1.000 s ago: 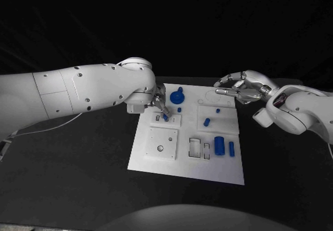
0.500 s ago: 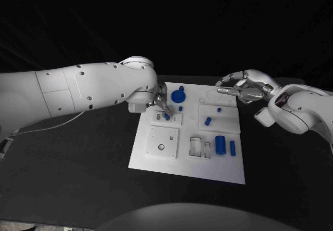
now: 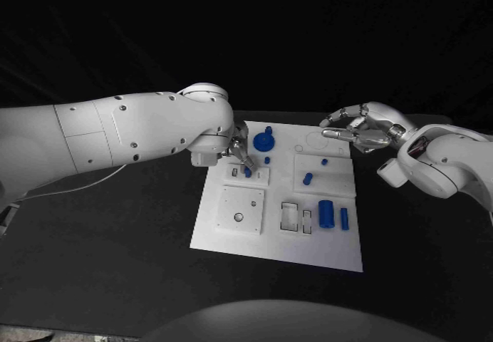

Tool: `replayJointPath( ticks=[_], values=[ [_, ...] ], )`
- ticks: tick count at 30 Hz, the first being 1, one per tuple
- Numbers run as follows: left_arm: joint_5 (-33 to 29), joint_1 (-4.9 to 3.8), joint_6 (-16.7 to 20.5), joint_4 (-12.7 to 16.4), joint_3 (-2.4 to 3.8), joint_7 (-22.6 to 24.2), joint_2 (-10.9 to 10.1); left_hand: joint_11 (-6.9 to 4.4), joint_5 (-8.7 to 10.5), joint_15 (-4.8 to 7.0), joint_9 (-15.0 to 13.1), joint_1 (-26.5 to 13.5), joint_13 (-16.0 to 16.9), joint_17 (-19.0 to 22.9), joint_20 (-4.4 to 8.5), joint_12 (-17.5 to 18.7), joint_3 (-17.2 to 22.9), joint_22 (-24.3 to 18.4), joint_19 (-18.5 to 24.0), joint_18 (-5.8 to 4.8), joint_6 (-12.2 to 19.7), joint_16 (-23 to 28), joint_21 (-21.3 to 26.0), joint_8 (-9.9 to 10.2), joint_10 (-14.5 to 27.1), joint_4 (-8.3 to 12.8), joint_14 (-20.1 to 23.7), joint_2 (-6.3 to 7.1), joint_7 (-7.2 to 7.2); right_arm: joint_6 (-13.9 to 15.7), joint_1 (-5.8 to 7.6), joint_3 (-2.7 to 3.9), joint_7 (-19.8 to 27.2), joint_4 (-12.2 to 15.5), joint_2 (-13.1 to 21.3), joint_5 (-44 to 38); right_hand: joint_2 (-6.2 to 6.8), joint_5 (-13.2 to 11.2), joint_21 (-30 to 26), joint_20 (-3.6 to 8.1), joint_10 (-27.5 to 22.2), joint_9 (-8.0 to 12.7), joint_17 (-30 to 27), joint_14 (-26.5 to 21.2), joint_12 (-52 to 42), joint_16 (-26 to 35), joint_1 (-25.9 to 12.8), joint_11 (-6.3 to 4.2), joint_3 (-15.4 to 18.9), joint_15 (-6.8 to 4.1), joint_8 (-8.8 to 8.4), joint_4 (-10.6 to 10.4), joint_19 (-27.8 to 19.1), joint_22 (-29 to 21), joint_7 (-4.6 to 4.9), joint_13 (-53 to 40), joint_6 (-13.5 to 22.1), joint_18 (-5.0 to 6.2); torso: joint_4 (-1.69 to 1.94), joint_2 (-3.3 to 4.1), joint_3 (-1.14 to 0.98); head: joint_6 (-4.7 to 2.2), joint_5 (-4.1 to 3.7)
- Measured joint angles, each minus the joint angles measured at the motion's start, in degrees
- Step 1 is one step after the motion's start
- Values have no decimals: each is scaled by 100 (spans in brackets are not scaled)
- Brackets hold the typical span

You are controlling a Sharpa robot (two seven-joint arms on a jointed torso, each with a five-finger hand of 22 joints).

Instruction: Assemble the parts on the task board

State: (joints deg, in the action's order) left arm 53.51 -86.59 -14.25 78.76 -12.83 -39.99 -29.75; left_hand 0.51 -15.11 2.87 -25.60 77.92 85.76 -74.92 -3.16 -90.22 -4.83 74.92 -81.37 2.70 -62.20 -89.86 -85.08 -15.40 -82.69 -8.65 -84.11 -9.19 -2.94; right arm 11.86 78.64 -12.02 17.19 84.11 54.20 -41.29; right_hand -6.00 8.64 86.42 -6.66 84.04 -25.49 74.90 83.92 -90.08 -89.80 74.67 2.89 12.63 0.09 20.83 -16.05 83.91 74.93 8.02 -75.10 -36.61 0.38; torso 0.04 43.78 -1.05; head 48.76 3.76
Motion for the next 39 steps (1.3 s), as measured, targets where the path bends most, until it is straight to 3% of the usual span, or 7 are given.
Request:
replayJointPath(
  ticks=[14, 30, 39],
  values=[
    [15, 40, 28, -4, -2, 0, -6, 0, 67, -1, -10, -31, 0, 1, 0, -10, 54, 0, 0, 0, 20, 0, 0, 2, 0, 7, 1, 31, 18, -2, -3, 0, -1, 2, 15, -1, 0, 23, 0, 0, 0, 9, 5, 0, 0, 0, 0, 0, 17, 0, 0, 16, 0, -1, 0, 4, 0, 0, 1, 1, 2, 19, 2],
    [59, 85, 65, 21, 4, 2, -22, 0, 357, -2, -57, -108, 2, 1, -21, 9, 171, -1, 21, 0, 51, 0, 22, 34, 0, -67, 2, 107, -12, -10, -19, 0, -1, -2, 14, -1, 0, 23, 0, 0, 0, 9, 4, 0, 0, 0, 0, 0, 16, 0, 0, 17, 0, -2, 0, 1, 0, 0, 1, -3, 3, 32, 19],
    [72, 95, 107, 58, 8, 11, -69, 0, 369, -3, -72, -115, 2, 1, -21, 16, 211, -1, 21, 0, 60, 0, 42, 58, 0, -26, 3, 114, -22, -14, -25, 0, -2, -2, 24, -2, -23, 22, 0, 0, 0, 14, 3, 0, -17, 0, 23, 0, 16, 0, 0, 16, 0, -2, 0, 2, 0, 0, -3, -2, 3, 27, 8]
  ],
)
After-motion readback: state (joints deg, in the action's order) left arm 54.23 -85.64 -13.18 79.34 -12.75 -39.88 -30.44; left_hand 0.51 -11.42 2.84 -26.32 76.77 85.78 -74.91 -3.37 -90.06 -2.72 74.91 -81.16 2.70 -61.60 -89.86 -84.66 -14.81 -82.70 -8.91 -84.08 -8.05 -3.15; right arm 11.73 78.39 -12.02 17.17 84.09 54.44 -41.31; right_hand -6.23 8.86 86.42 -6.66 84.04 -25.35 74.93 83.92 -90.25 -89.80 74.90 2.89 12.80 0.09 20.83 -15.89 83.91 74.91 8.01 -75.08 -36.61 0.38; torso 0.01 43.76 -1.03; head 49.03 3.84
